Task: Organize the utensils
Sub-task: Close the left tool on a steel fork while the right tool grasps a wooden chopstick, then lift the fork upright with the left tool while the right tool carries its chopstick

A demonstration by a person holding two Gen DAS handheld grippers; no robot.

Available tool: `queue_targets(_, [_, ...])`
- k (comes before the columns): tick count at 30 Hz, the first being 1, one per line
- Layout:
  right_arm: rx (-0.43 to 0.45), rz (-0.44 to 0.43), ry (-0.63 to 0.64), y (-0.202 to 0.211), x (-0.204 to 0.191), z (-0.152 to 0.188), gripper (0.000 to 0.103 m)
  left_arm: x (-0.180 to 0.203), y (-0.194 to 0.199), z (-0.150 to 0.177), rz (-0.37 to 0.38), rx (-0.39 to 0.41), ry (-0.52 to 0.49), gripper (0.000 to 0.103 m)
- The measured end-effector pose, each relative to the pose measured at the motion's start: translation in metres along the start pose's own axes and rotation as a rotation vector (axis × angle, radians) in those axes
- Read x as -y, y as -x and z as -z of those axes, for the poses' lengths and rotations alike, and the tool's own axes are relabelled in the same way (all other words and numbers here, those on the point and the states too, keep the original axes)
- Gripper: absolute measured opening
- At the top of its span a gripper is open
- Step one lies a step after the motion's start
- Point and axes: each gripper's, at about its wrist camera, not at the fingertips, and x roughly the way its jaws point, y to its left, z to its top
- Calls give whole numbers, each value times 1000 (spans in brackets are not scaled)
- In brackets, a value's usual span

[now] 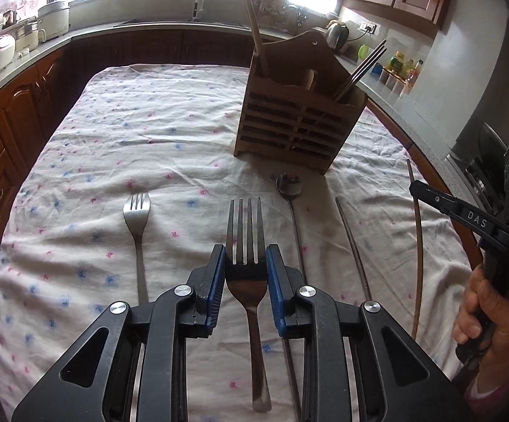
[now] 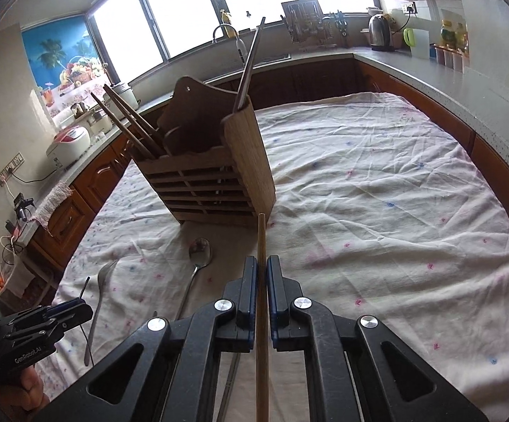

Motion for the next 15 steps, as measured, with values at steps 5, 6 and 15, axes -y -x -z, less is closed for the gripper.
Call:
queue_targets(5, [45, -24, -4, 28, -3, 0, 6, 4, 25, -2, 17, 48, -7, 21])
queue_targets(6, [57, -31, -6, 34, -4, 0, 6, 6, 30, -3, 17, 58, -11, 21])
queue_targets(15, [141, -55, -13, 75, -6, -4, 6, 12, 59, -7, 30, 133, -15, 20])
